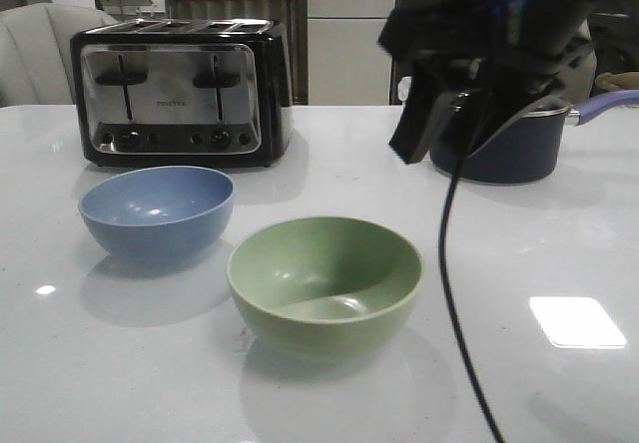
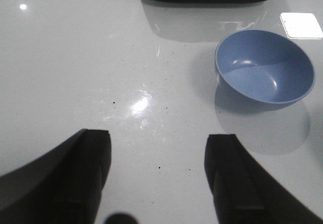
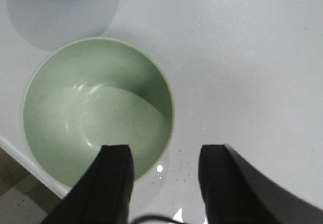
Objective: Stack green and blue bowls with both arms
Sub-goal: 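Push the green bowl toward the table center, then lift the right gripper away, then lower the left gripper and grasp the rim of the light blue bowl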
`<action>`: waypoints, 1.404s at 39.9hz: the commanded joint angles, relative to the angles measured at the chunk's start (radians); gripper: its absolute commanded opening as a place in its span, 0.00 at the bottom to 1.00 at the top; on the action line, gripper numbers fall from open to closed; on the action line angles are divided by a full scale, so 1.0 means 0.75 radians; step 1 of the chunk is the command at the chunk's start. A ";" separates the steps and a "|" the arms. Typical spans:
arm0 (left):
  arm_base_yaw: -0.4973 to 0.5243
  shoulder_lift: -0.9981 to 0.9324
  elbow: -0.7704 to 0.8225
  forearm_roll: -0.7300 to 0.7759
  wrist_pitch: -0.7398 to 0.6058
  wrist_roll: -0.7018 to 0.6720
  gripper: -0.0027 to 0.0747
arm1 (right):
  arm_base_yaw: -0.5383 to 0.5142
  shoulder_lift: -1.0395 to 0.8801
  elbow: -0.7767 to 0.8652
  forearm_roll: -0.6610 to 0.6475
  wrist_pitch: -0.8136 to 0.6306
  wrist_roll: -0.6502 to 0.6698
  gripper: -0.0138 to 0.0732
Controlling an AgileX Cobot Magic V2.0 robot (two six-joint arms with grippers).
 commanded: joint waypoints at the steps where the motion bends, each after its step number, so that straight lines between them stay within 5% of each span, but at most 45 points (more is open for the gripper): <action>1: 0.002 0.005 -0.040 -0.010 -0.107 -0.012 0.65 | 0.002 -0.210 0.083 0.004 -0.111 -0.066 0.65; 28: 0.002 0.005 -0.040 -0.010 -0.107 -0.010 0.65 | 0.002 -1.057 0.722 0.002 -0.192 -0.111 0.65; 50: -0.220 0.286 -0.228 -0.012 -0.084 0.073 0.65 | 0.002 -1.123 0.736 0.002 -0.131 -0.111 0.65; 56: -0.243 0.546 -0.379 -0.012 -0.051 0.073 0.76 | 0.002 -1.123 0.736 0.002 -0.131 -0.111 0.65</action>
